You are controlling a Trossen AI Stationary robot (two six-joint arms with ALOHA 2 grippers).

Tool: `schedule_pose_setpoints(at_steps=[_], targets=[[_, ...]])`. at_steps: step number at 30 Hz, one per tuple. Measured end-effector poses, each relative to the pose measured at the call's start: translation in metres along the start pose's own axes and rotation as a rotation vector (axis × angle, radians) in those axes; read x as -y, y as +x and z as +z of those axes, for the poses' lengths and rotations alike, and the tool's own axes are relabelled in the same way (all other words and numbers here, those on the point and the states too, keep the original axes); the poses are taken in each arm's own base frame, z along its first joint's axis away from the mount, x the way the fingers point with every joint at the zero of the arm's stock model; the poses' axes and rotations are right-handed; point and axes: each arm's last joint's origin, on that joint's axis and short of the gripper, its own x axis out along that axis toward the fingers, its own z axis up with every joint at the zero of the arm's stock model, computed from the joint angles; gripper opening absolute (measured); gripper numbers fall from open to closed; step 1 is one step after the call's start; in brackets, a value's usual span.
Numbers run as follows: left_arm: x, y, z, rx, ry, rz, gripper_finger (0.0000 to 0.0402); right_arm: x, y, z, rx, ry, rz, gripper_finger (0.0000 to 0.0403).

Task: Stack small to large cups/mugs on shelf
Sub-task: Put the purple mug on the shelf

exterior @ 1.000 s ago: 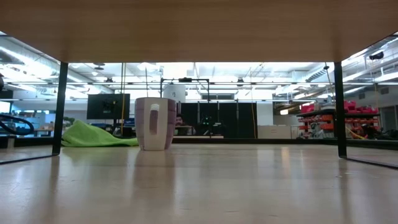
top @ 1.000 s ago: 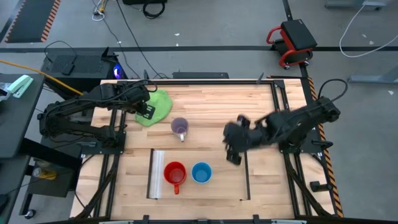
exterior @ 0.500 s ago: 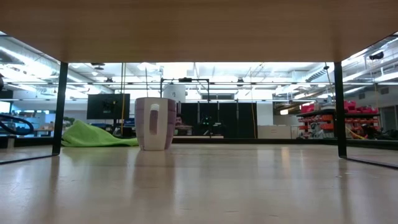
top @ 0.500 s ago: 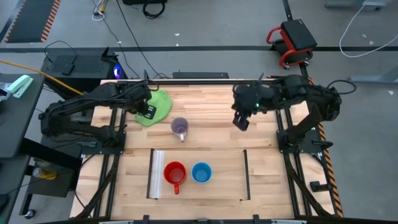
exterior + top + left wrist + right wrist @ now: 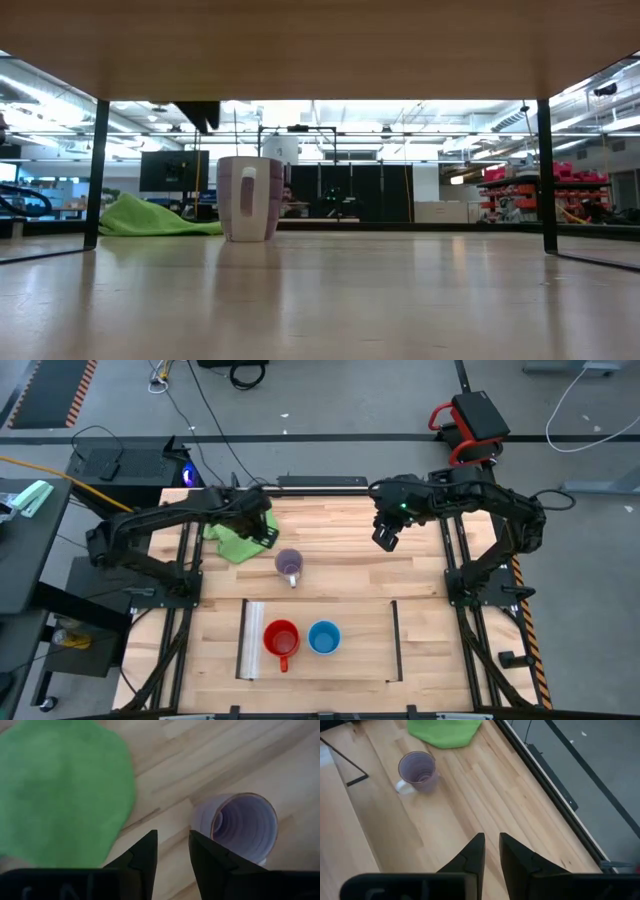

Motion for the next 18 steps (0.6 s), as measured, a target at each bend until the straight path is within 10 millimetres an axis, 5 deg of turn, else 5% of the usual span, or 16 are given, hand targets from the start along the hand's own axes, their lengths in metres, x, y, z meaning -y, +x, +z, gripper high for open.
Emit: schedule_pose_setpoints(at_steps=[8,18], targets=[[0.013,0.043,0.011,-0.133,0.044,-0.024,0.0136,0.000,0.000,-0.001,-0.007,-0.036,-0.003,0.0065],[0.031,0.054,0.024,-0.157,0.102,-0.060,0.0144,-0.002,0.009,-0.003,-0.030,-0.045,-0.013,0.0065]])
